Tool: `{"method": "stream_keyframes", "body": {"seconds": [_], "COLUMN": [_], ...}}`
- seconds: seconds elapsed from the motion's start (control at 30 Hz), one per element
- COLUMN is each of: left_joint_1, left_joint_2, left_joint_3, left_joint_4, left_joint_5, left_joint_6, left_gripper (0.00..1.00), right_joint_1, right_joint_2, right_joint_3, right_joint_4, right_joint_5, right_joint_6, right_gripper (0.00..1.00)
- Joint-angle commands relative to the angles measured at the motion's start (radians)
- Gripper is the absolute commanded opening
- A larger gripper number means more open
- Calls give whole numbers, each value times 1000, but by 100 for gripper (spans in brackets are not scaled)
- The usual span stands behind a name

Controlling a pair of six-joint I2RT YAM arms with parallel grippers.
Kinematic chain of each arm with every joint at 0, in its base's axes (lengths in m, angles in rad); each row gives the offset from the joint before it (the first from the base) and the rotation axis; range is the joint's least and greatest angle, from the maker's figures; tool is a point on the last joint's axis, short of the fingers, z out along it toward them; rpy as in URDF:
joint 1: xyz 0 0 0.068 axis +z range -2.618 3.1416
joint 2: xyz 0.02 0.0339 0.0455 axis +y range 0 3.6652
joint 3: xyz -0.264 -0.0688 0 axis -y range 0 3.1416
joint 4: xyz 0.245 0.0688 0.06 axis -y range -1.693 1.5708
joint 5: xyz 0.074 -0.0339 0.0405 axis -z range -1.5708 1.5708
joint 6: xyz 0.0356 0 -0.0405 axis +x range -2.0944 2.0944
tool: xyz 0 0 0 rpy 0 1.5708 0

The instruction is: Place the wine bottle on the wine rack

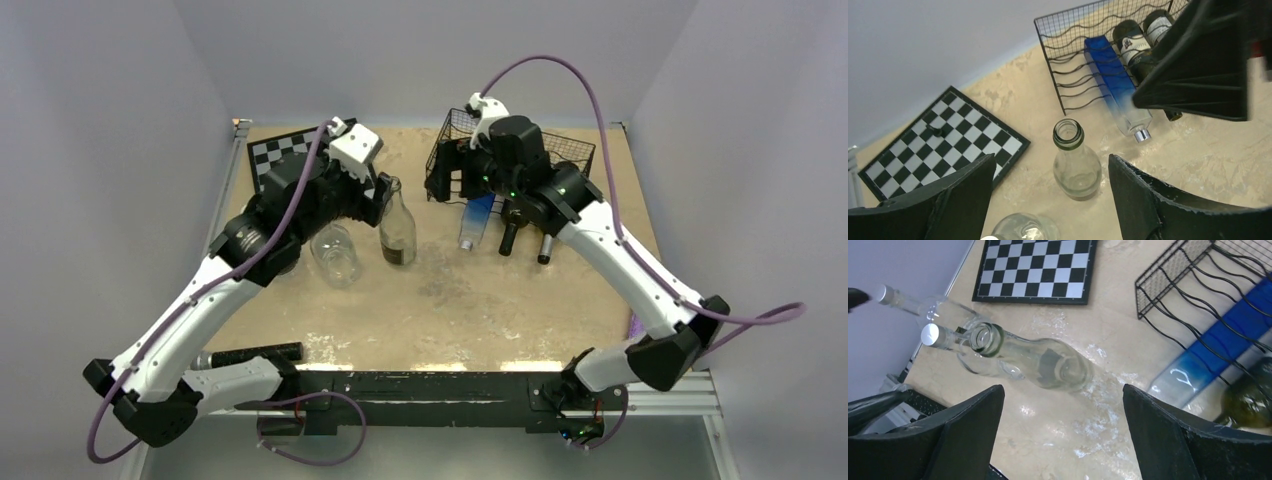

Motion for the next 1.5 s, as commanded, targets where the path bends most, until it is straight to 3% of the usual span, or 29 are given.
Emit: {"method": "stream_keyframes", "body": {"seconds": [0.0,0.1,0.3,0.43,0.73,1.0,1.07,1.17,1.23,1.37,1.47], "left_joint_1": [13,16,16,16,16,16,16,16,16,15,16], "left_joint_2": [46,79,183,285,444,445,434,414,407,380,373], "left_joint_3": [68,76,106,167,272,246,224,199,193,148,140], "left_joint_4": [-69,-61,-58,-94,-178,-212,-209,-200,-206,-161,-151], "left_joint_5": [49,119,102,83,-26,-52,-56,-58,-52,-39,-42], "left_joint_6": [-118,-160,-197,-197,-203,-210,-204,-190,-185,-176,-163], "left_gripper": [87,89,92,82,71,51,52,63,63,49,26], "right_joint_1": [4,4,2,-9,-94,-102,-101,-102,-101,-101,-102], "right_joint_2": [-136,-205,-277,-270,-328,-371,-366,-352,-342,-329,-337], "right_joint_3": [-39,-110,-188,-183,-217,-278,-283,-284,-272,-259,-274], "right_joint_4": [-97,-129,-141,-147,-169,-170,-166,-150,-155,-158,-158], "right_joint_5": [117,141,145,144,47,-10,-21,-34,-41,-64,-61], "right_joint_6": [92,116,118,75,72,58,59,73,89,91,92], "right_gripper": [92,92,93,93,93,94,94,94,94,93,93]}}
